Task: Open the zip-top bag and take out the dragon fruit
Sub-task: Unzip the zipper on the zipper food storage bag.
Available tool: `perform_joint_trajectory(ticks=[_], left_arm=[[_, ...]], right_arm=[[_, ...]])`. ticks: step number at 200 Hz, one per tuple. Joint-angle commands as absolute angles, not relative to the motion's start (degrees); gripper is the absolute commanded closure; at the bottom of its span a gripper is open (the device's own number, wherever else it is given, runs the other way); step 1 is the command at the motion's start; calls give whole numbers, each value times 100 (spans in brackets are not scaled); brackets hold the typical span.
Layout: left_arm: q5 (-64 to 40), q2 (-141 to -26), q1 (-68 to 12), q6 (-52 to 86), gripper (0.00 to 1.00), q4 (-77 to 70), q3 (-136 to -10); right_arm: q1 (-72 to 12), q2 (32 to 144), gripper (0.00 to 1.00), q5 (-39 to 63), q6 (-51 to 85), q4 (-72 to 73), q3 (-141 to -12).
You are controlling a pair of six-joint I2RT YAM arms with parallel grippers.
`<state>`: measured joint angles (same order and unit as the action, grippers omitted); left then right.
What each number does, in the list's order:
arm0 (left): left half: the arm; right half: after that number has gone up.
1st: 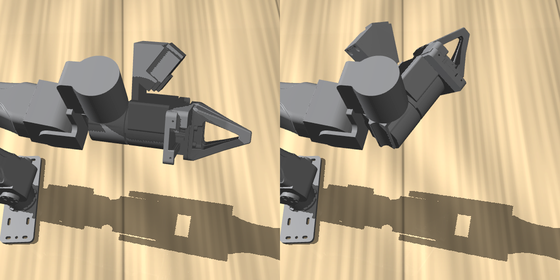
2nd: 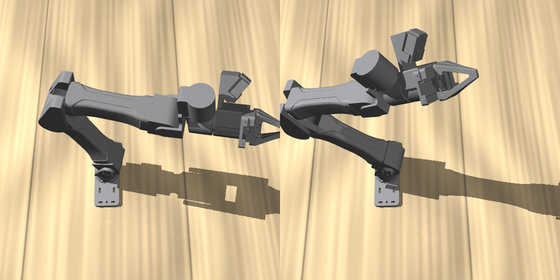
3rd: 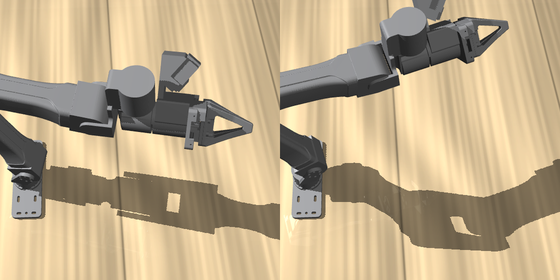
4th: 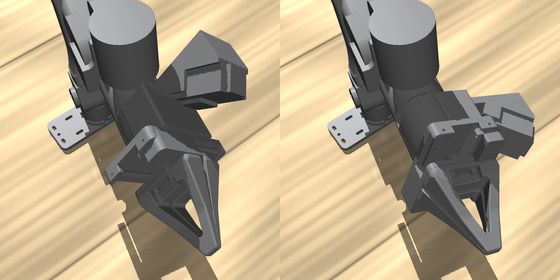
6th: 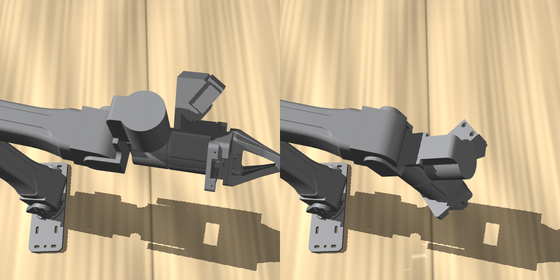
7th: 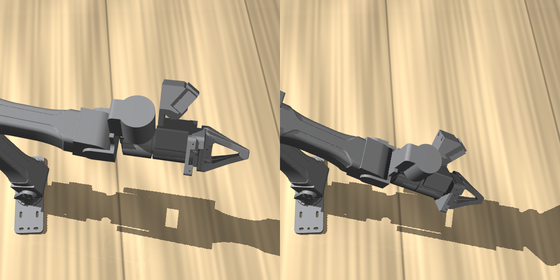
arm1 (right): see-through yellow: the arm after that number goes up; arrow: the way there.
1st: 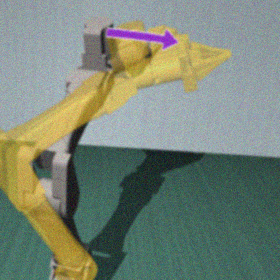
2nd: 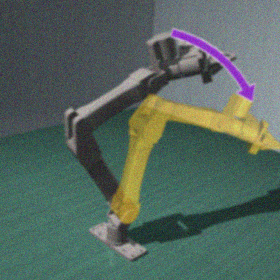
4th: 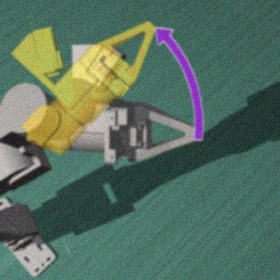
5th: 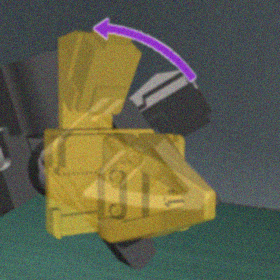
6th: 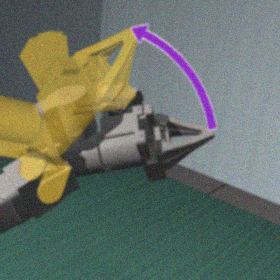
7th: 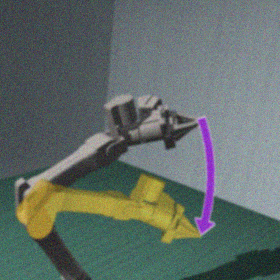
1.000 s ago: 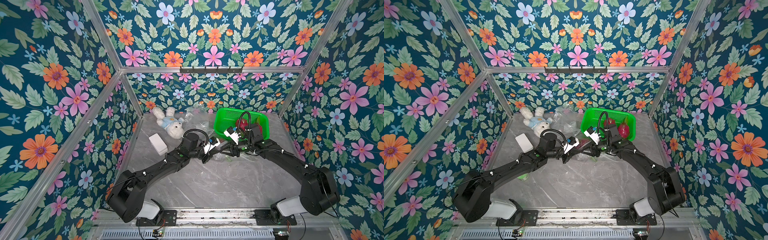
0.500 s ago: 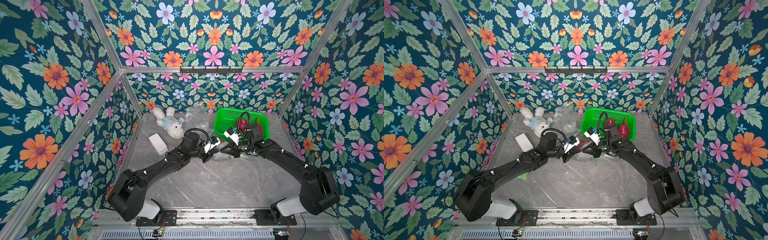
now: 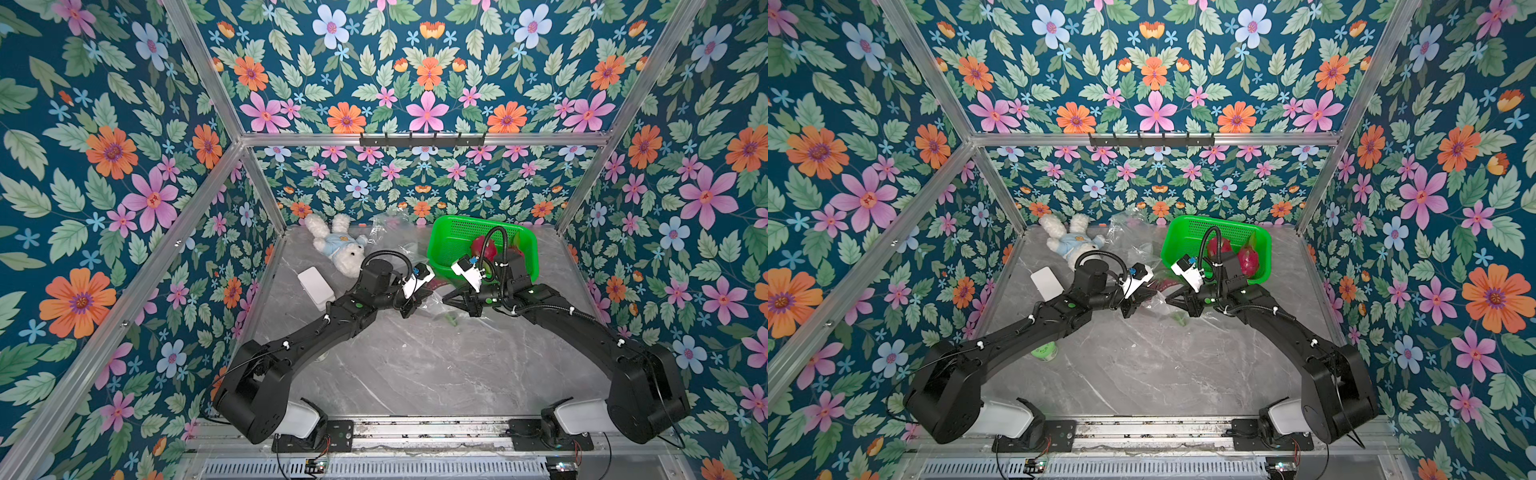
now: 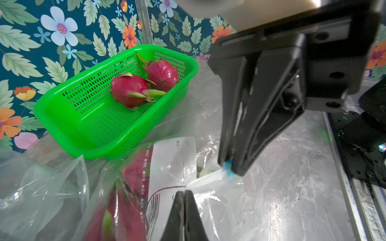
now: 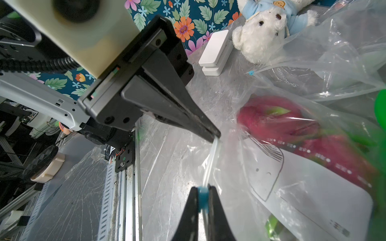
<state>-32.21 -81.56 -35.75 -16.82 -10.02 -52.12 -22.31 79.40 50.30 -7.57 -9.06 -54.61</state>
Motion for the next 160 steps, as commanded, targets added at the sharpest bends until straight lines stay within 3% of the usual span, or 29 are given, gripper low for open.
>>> perform_joint_trajectory(ticks=[1,88,160], left_arm=[[-2136,-8088,-3440,-1675,100,-1125,-5231],[-919,-7936,-2936,-1041,100,-1375,-5071],[-808,-7921,-2839,-875,100,-1431,-5080]], right_arm=[[-2240,7794,99,5196,-632,-1302,-5252],[-2239,6994,99,4614,218,-984,-4218],[-2241,6438,100,4342,657,-1220,-3702]])
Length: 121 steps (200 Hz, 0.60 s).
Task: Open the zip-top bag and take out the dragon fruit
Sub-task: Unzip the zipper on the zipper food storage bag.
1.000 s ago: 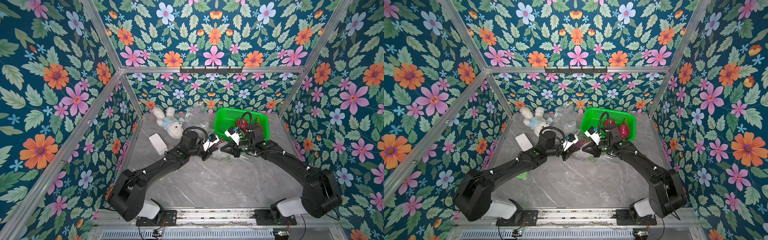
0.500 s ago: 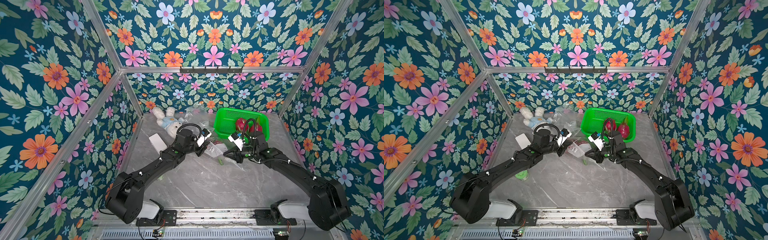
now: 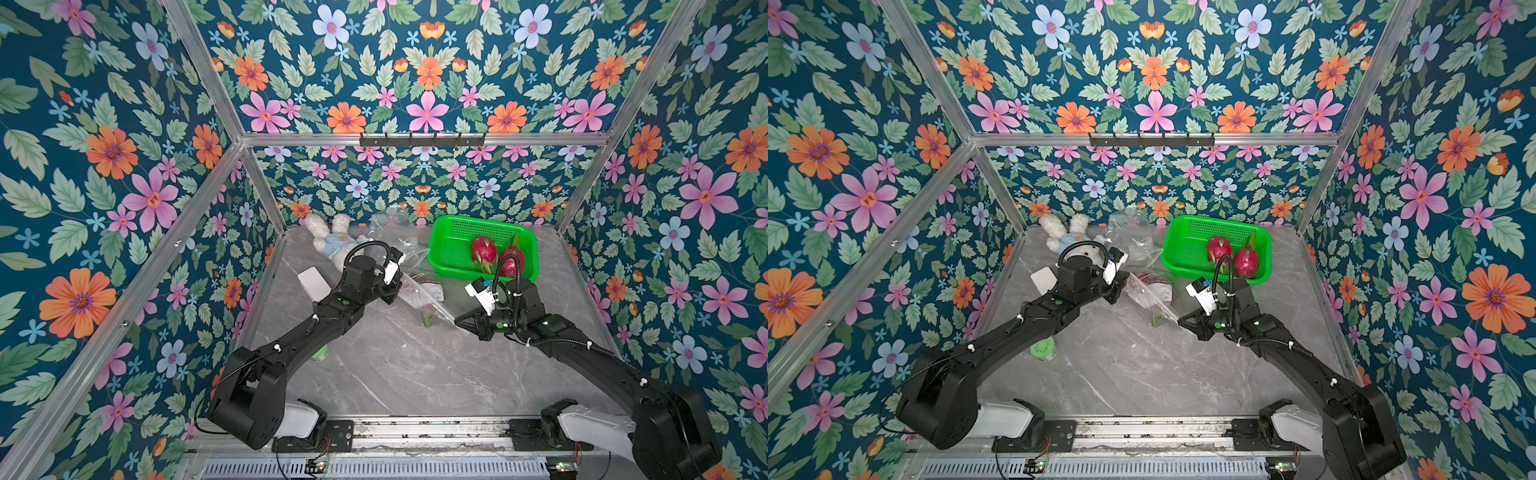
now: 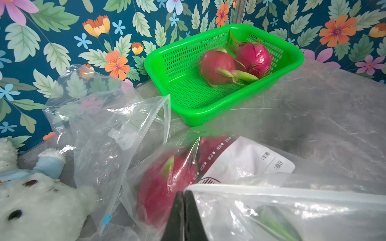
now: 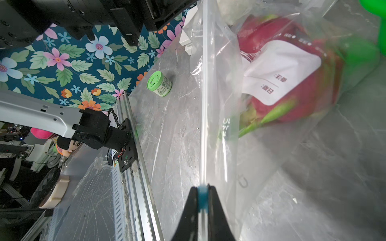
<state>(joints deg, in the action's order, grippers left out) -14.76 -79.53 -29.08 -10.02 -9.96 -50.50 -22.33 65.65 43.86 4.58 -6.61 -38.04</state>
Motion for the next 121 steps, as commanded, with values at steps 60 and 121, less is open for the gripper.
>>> perform_joint_trajectory(ticks=[60,121], left_arm=[[-967,-8027,-2839,-861,100,-1349,-5133],[-2115,-7992,-2969,-1292,100,-1287,-4945]], right_arm=[[-2241,6311,100,4135,762,-1613,-3710],[-2318,6345,73,4042,826,-1591,-4242]])
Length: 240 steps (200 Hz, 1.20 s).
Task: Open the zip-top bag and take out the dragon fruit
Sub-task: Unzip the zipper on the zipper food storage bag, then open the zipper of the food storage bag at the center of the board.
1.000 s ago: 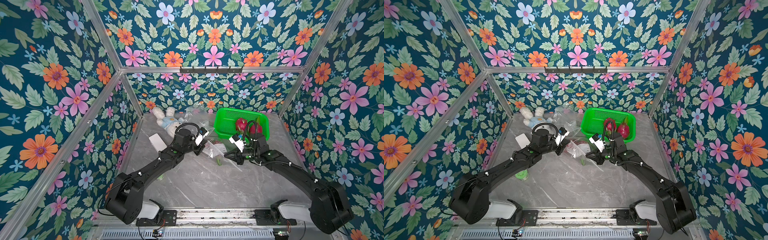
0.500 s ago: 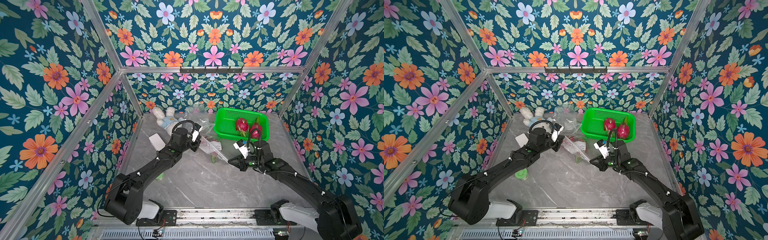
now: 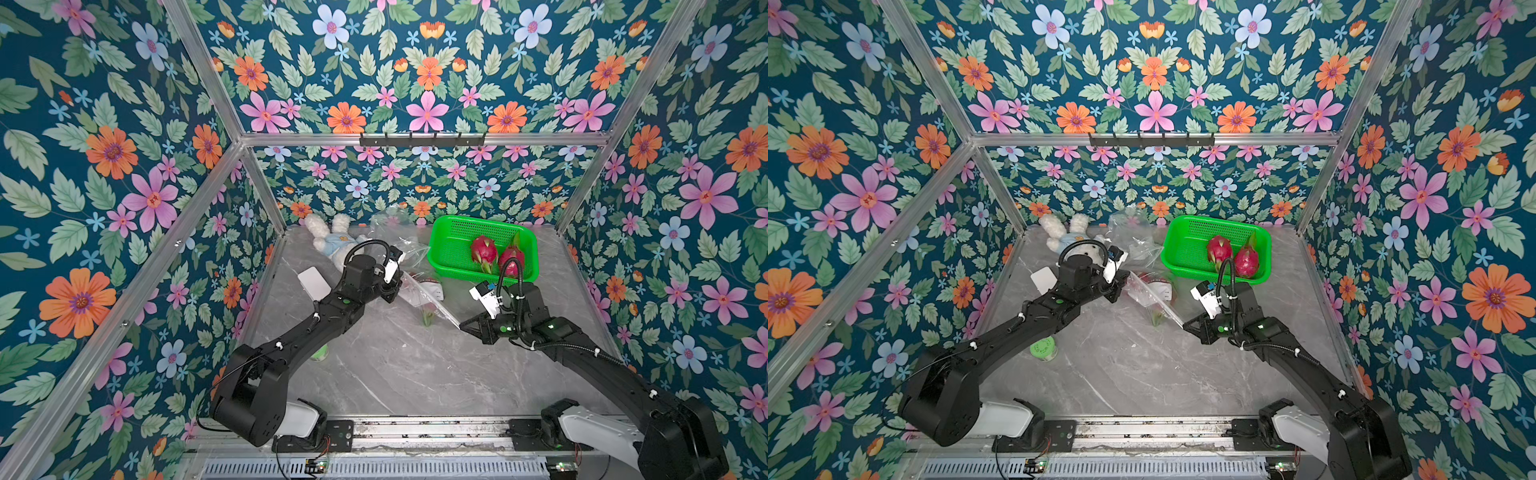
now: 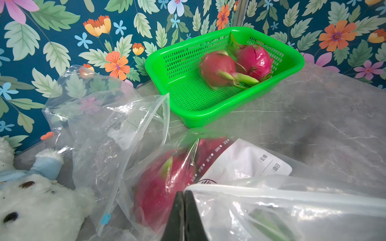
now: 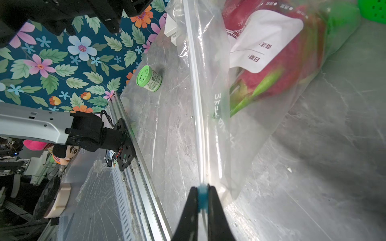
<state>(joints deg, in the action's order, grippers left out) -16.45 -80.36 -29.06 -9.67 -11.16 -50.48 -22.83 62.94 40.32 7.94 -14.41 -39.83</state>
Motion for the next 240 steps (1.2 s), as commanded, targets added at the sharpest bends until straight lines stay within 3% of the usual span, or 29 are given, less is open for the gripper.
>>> perform_joint_trajectory(ticks=[1,16,54,100,111,148,176,210,240], left_arm=[[-2134,-7986,-2974,-1296,100,-1285,-4934],[-2476,-7922,-2995,-1404,100,-1253,-4816],[-2869,-7714,-3041,-1517,100,-1258,-4521],[-2961,-7526,-3066,-1431,100,-1469,-4334],[-2969,-7515,-3066,-1409,100,-1502,-4334],[-2988,-7571,-3083,-1316,100,-1572,-4371],[-2938,-7633,-3085,-1279,100,-1650,-4373],[-2341,-7744,-3085,-1079,100,-1573,-4470],[-1261,-7811,-3085,-535,79,-1206,-4688]], right_arm=[[-2315,6350,72,4043,822,-1586,-4252],[-2320,6460,64,3948,804,-1485,-4513],[-2317,7086,61,3498,708,-1067,-5039],[-2762,8229,48,3325,709,-452,-5339],[-2876,8481,40,3385,713,-416,-5453],[-3116,9027,29,3717,1065,-17,-5565],[-3269,9284,41,3961,1491,293,-5624],[-3278,9425,69,4446,2471,1221,-5517],[-3267,9764,85,4622,3575,2099,-5464]])
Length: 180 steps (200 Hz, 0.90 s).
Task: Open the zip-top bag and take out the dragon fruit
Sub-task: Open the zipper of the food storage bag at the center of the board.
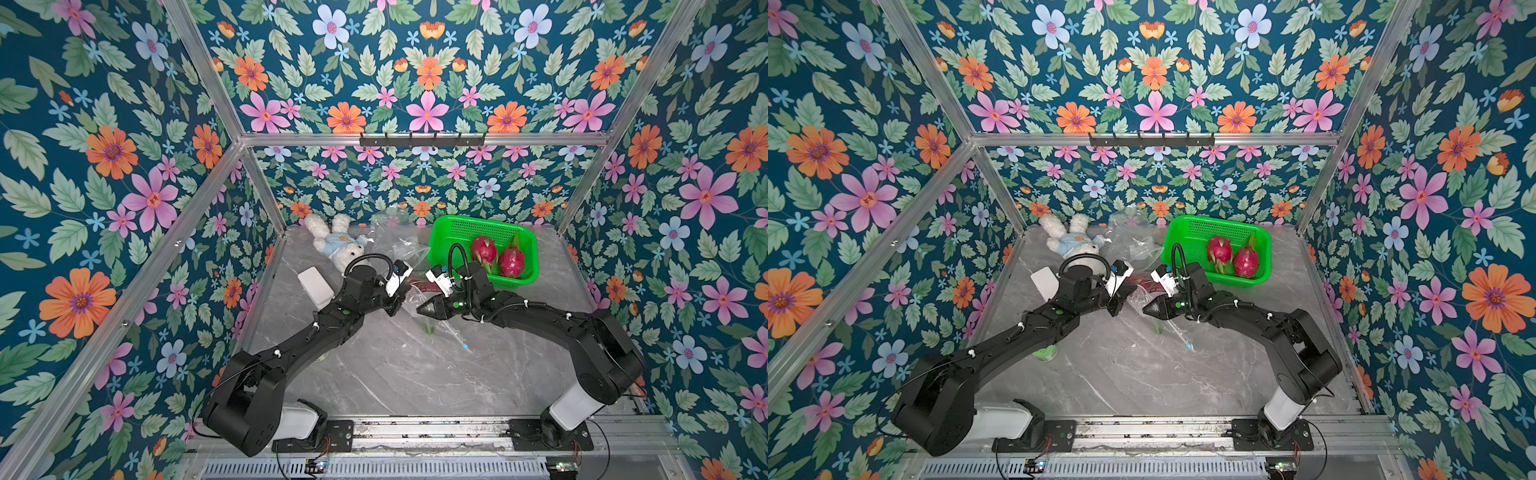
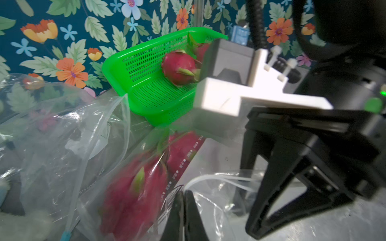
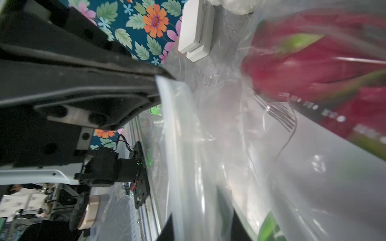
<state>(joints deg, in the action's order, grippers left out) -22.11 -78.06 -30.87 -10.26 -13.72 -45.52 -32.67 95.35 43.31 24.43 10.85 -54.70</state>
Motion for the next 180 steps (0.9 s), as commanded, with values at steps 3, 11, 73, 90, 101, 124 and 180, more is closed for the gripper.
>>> perform_joint_trajectory(ticks=[3,11,73,90,101,124,180], left_arm=[[-1231,-7795,-3085,-482,77,-1171,-4686],[-1224,-7719,-3083,-301,73,-1122,-4671],[-1879,-6564,-3076,1191,31,-1612,-3524],[-2216,-6581,-3084,1512,29,-2010,-3206],[-2383,-6700,-3084,1669,28,-2344,-3058],[-2593,-7106,-3085,1842,27,-2975,-3034],[-3091,-7943,-3076,1838,77,-3691,-3420]], right_arm=[[-3269,9798,86,4642,3652,2149,-5473],[-3261,9880,88,4680,3859,2261,-5507],[-3086,10119,96,4671,4615,2684,-5621],[-3076,9994,96,4539,4415,2439,-5658],[-3076,9961,96,4509,4327,2278,-5708],[-3075,9980,96,4586,4346,2190,-5741],[-3075,9721,94,4411,4054,1854,-5621]])
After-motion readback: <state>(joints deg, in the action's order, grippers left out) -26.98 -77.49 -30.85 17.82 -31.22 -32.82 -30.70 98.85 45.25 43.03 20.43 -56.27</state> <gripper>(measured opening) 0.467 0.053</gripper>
